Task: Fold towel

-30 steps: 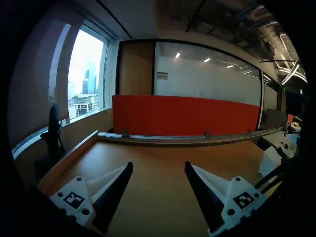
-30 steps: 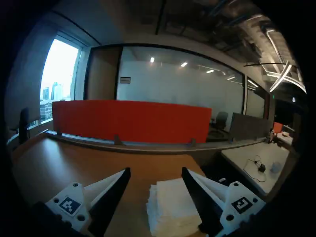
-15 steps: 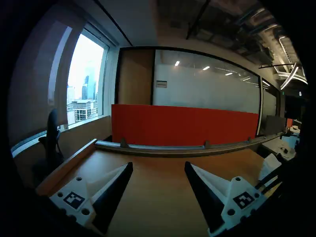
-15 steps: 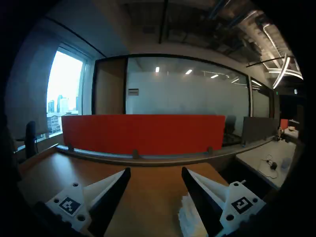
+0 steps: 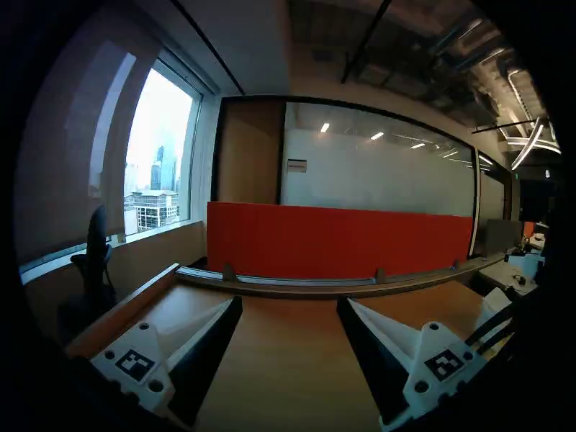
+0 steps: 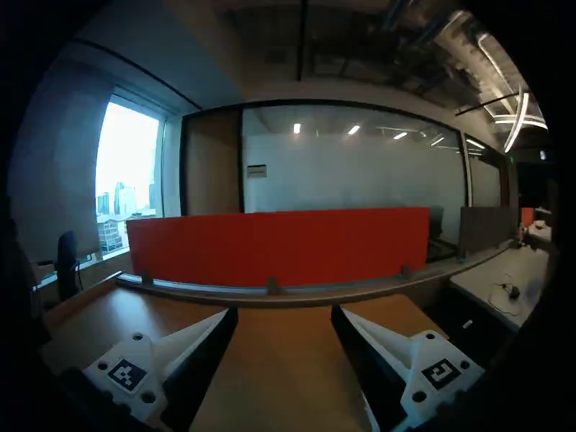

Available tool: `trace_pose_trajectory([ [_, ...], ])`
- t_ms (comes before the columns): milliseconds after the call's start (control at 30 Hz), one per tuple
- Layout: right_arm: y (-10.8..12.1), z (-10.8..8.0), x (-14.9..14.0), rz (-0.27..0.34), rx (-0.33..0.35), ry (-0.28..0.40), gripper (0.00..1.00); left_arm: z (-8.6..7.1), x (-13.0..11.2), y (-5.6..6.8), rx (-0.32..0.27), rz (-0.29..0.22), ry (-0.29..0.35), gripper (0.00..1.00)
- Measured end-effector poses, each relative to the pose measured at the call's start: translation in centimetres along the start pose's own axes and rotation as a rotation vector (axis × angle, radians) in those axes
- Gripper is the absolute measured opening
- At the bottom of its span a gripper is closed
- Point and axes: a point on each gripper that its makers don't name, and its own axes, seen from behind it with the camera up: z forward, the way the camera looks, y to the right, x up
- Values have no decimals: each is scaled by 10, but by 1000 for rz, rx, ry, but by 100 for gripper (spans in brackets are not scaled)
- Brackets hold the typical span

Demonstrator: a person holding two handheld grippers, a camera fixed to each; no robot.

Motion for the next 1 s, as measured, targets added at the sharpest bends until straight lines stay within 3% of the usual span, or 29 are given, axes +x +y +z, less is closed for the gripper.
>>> trace_pose_trajectory([
  [300, -19, -4, 4, -23, 25, -12, 100, 3, -4, -6, 8, 13, 7, 97],
  [667, -31, -11, 16, -55, 20, -11, 100, 2, -10, -1, -1, 48, 45, 97],
  [1000, -43, -14, 22, -61, 5, -12, 100, -1, -41, -11, 20, 22, 67, 97],
])
